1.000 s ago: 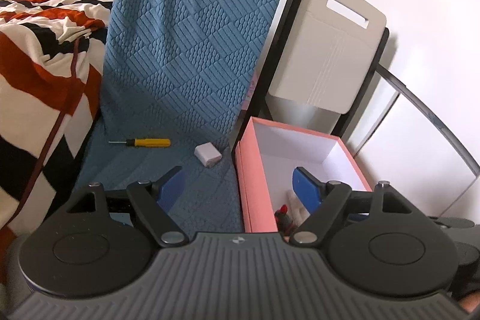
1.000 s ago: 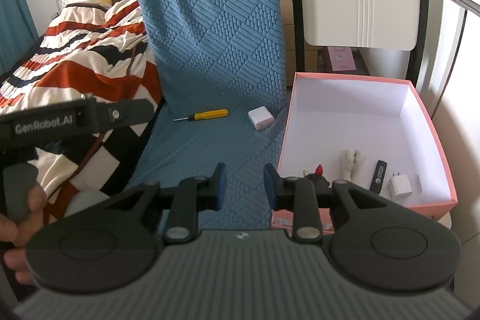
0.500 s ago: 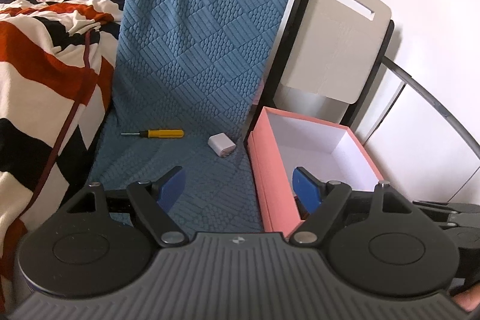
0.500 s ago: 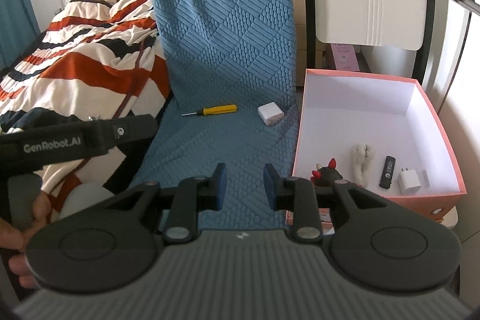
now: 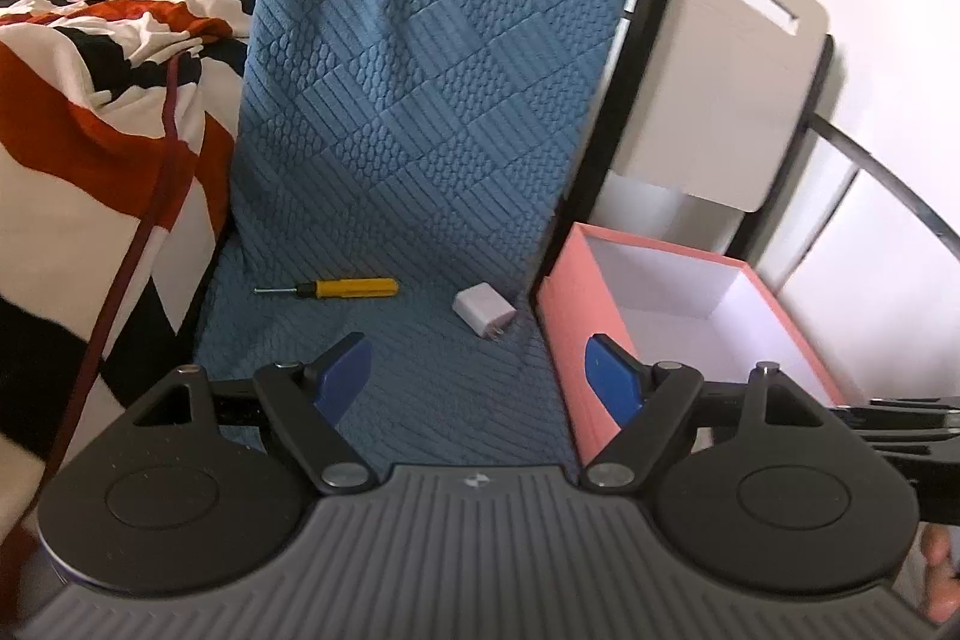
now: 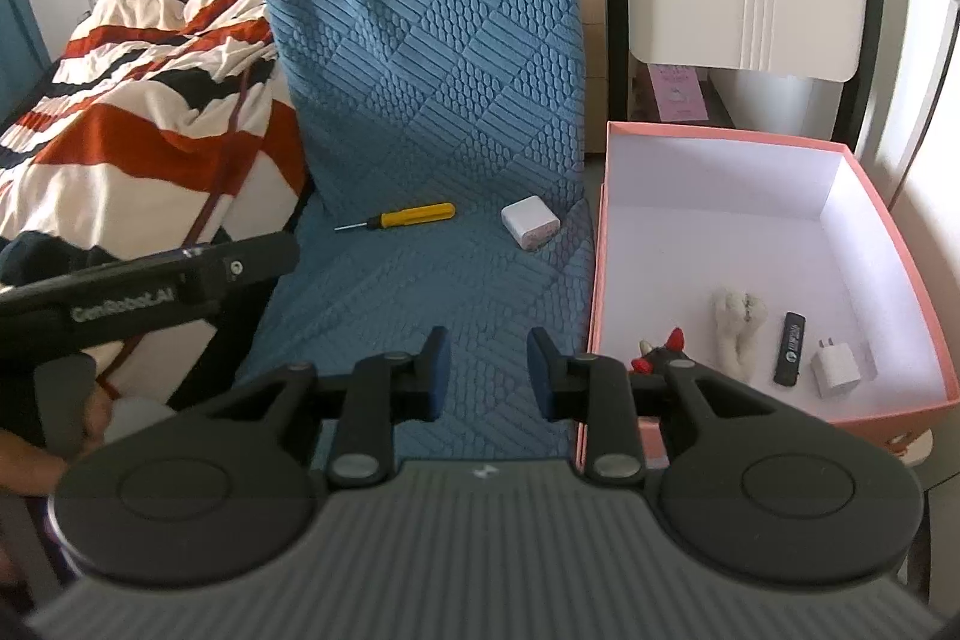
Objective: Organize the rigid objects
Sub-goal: 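Withdraw both tools from the pink box back toward the cushion, then move the left tool to the yellow screwdriver while the right tool approaches the white charger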
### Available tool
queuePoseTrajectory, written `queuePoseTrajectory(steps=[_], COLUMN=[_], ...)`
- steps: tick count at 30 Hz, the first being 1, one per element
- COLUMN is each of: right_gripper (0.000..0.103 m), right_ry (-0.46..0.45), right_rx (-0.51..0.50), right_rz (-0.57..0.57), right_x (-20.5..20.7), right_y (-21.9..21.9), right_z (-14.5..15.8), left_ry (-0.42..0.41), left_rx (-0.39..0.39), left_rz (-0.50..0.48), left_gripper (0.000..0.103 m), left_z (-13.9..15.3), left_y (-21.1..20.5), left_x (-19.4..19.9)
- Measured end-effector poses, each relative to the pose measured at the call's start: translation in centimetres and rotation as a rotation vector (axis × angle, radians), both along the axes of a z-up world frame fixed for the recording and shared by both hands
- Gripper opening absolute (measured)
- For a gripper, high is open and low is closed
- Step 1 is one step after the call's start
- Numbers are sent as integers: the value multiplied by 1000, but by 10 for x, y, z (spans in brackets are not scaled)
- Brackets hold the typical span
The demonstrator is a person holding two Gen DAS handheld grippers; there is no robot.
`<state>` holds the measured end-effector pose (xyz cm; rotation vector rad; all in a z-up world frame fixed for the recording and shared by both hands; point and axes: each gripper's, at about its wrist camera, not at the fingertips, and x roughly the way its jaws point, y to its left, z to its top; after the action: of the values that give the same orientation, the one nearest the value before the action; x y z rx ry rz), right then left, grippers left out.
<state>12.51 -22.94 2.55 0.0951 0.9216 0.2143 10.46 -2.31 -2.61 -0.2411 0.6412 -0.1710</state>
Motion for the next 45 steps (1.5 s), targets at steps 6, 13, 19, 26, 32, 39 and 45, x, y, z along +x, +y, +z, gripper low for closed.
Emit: queuePoseTrajectory(steps=[6,13,19,26,32,39,45], right_gripper=[31,31,31,31,31,31,31], right_ry=[32,64,101,108,121,123,113], right_rx=[-33,-64,-87,-111,-99,-83,-88], right_rz=[-1,-8,10,48,64,73,65], right_x=[29,64,96,123,138,157,178], right_y=[7,17,29,45,53,61,62], right_z=[-16,-38,-63,-91,-118,-144,-162], left_ry=[-2,5,39,66,142,160,174], left_rx=[2,9,-8,2,-20,49,137], left_rz=[3,18,41,28,45,55,37], left_gripper=[82,82,82,82,82,82,82], left_z=[-18,-49,-84,-111,-139,-148,-156], left_y=[12,29,45,55,66,69,67], left_x=[36,73,105,138,171,199,226])
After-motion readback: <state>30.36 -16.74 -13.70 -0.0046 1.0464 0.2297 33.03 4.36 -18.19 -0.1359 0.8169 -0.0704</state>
